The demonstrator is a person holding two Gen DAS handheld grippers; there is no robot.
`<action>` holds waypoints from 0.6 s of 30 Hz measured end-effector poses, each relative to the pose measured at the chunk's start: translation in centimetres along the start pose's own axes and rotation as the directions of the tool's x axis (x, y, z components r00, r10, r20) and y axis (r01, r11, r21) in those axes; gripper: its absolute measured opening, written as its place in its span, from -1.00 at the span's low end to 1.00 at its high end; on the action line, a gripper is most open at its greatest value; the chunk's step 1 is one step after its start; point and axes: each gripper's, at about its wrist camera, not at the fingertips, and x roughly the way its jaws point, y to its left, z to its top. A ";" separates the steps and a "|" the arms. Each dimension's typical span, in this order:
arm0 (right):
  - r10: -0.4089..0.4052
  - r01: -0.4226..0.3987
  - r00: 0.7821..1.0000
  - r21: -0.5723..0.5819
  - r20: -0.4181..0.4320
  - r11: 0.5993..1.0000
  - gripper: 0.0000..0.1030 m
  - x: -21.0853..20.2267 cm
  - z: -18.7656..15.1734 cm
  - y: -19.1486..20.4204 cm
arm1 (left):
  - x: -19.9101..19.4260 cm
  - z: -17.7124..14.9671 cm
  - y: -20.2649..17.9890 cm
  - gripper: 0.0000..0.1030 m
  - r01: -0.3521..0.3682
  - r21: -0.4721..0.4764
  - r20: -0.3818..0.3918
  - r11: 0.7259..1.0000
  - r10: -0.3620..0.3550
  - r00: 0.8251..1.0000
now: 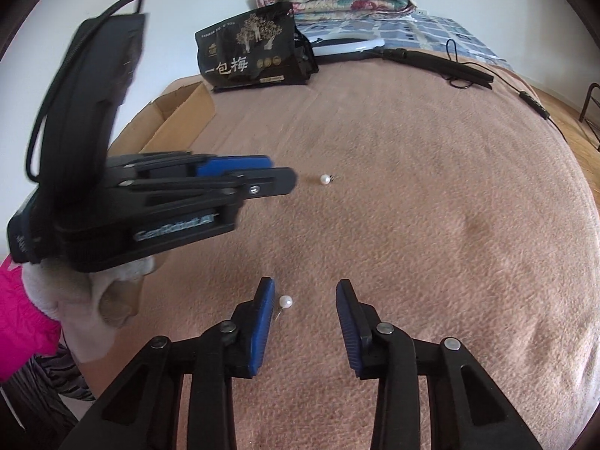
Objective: Organize jewelry
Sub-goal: 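Move the left tool to the loose white pearl on the blanket, then close the left tool on the small white pearl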
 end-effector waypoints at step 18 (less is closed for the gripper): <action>0.028 -0.029 0.999 -0.021 -0.028 0.999 -0.42 1.5 -0.4 0.2 | 3.6 1.3 -0.4 -0.51 0.021 0.038 -0.019 0.999 -0.020 1.000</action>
